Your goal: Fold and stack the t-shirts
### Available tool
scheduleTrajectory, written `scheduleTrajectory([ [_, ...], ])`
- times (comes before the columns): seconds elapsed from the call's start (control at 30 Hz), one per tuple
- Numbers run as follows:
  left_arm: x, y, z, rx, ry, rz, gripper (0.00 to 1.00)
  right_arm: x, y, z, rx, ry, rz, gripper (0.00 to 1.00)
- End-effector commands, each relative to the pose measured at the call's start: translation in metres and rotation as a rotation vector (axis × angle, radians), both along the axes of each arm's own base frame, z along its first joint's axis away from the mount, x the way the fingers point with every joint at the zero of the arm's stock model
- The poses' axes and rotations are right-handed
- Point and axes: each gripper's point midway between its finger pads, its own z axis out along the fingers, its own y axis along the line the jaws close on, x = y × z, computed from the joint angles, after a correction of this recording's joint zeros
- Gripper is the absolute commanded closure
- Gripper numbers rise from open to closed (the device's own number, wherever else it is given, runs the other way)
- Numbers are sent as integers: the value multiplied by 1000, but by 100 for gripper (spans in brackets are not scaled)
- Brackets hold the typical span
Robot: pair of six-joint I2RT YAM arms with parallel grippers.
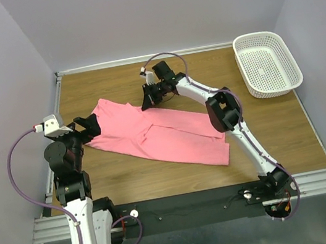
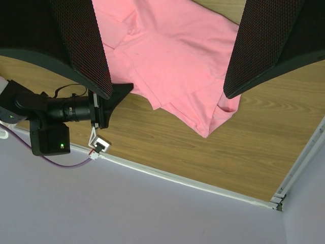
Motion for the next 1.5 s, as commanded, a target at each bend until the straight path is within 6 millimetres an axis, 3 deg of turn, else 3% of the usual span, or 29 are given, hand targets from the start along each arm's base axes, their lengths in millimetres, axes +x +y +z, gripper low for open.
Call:
scheduleTrajectory([
  [0.0,0,-4,-1,8,-8,-29,2,43,-27,-21,-72,-18,-182,99],
  [0.07,0,-4,-2,10,-7,-29,2,64,-41,-15,-78,-41,-253,99],
  [0.2,2,-6,-6,-1,5,-40,2,106,-100,-10,-100,-56,-399,99],
  [0.27,6,-7,-10,-11,24,-49,2,112,-123,-12,-108,-41,-444,99],
  [0.3,8,-8,-14,-20,39,-55,2,116,-145,-20,-120,-15,-482,98],
  [0.33,8,-8,-14,-23,38,-56,2,123,-153,-12,-108,-28,-499,96],
  [0.43,16,-15,-35,-94,111,-89,2,121,-183,-12,-110,-14,-507,73],
  [0.47,18,-18,-38,-112,114,-103,2,115,-190,-16,-120,-1,-504,58],
  [0.5,21,-20,-42,-132,122,-116,2,116,-198,-4,-122,-37,-495,51],
  [0.57,29,-28,-64,-210,183,-145,3,108,-213,10,-157,-94,-475,38],
  [0.67,40,-46,-94,-258,284,-173,5,101,-229,28,-225,-186,-467,31],
  [0.7,44,-56,-98,-273,296,-188,6,92,-237,27,-255,-213,-435,29],
  [0.73,48,-76,-108,-266,335,-215,6,85,-237,53,-235,-268,-403,27],
  [0.77,52,-90,-106,-270,330,-238,7,70,-242,50,-259,-308,-329,25],
  [0.8,55,-99,-109,-267,344,-251,6,69,-239,73,-236,-377,-287,25],
  [0.83,63,-111,-119,-262,380,-253,7,42,-236,88,-204,-429,-183,25],
  [0.9,77,-114,-126,-260,398,-231,6,12,-231,100,-153,-467,-76,24],
  [0.93,90,-115,-119,-254,383,-218,7,-11,-232,94,-145,-448,-38,24],
  [0.97,103,-109,-139,-237,431,-163,6,-27,-231,115,-109,-500,2,24],
  [1.0,114,-106,-141,-228,430,-140,7,-39,-230,123,-91,-514,23,24],
  [1.03,134,-105,-151,-210,452,-113,7,-56,-232,114,-87,-488,38,24],
  [1.07,145,-106,-155,-200,468,-111,7,-67,-230,134,-55,-521,49,24],
  [1.1,155,-108,-160,-188,484,-113,9,-75,-230,138,-39,-521,56,24],
  [1.13,179,-111,-168,-173,504,-110,9,-87,-228,136,-14,-494,69,24],
  [1.17,188,-111,-176,-164,535,-105,11,-94,-228,148,2,-513,68,24],
  [1.3,242,-109,-202,-179,595,-114,21,-114,-227,163,46,-515,78,24],
  [1.33,239,-106,-207,-176,617,-108,21,-117,-228,164,47,-516,77,24],
  [1.37,255,-104,-210,-169,620,-94,22,-120,-228,165,50,-517,80,24],
  [1.47,277,-99,-218,-158,648,-97,29,-124,-229,166,48,-531,82,24],
])
